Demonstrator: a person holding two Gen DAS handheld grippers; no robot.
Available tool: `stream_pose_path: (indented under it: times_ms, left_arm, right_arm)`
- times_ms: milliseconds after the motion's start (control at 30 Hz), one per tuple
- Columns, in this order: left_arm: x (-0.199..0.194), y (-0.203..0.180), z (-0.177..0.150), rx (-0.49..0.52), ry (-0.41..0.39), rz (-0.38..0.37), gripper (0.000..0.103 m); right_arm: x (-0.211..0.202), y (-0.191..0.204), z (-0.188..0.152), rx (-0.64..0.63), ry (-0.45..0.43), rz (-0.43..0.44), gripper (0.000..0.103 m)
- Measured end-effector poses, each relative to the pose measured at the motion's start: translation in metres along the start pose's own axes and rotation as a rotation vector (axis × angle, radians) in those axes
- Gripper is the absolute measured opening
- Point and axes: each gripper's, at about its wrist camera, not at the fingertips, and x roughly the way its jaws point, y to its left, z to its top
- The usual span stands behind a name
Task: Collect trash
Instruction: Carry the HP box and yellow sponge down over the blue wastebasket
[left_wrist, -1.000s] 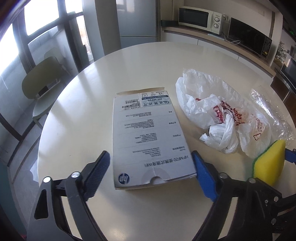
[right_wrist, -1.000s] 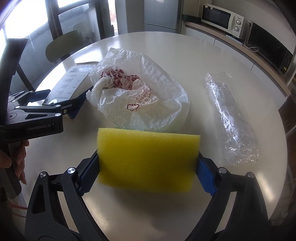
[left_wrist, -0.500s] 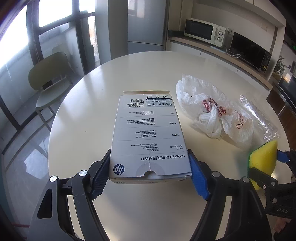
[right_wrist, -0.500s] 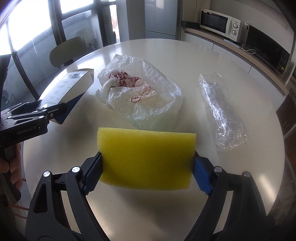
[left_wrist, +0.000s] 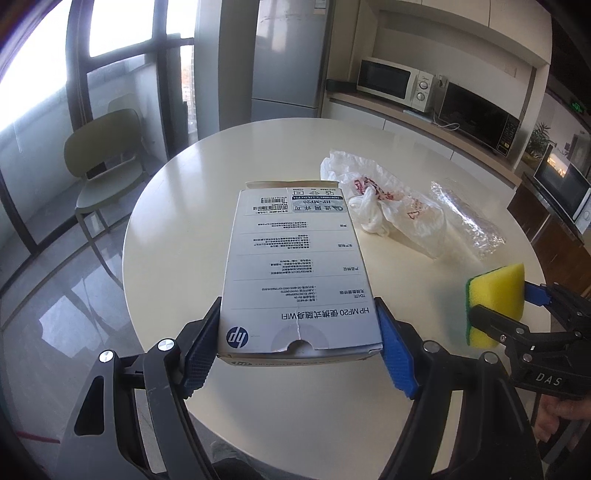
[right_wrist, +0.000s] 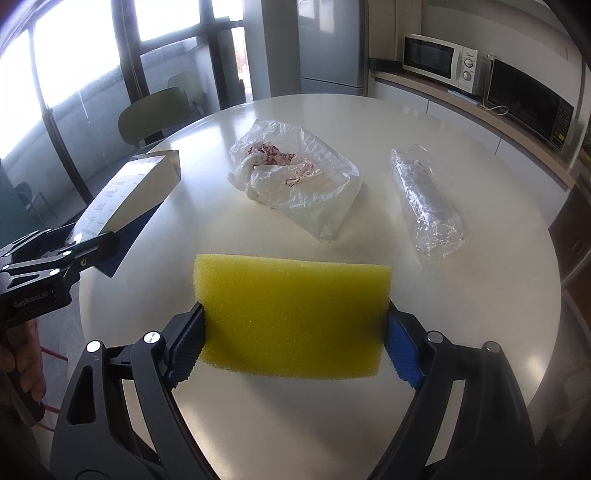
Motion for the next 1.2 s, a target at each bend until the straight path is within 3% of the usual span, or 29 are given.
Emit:
stream_pose_path:
  times_ms: [433, 800, 1067, 1200]
  left_arm:
    - [-0.066, -0.02, -0.05, 0.011, -0.057, -0.053, 0.076]
    - [-0.12, -0.015, -0.092, 0.029, -0.102, -0.043, 0.076]
    - [-0.136, -0.019, -0.131, 0.046, -0.069, -0.083, 0.076]
    - [-0.134, -0.02, -0.156, 0.037, -0.018, -0.177, 0.076]
  right_arm:
    - [-0.049, -0.001, -0.059, 0.015, -0.047, 0.05, 0.079]
    - [-0.093, 0.012, -0.103, -0.02, -0.071, 0.063, 0.079]
    - [-0.104, 0.015, -0.136, -0.037, -0.041, 0.062, 0.079]
    - [-0.108, 0.016, -0.148, -0.048, -0.032, 0.058, 0.079]
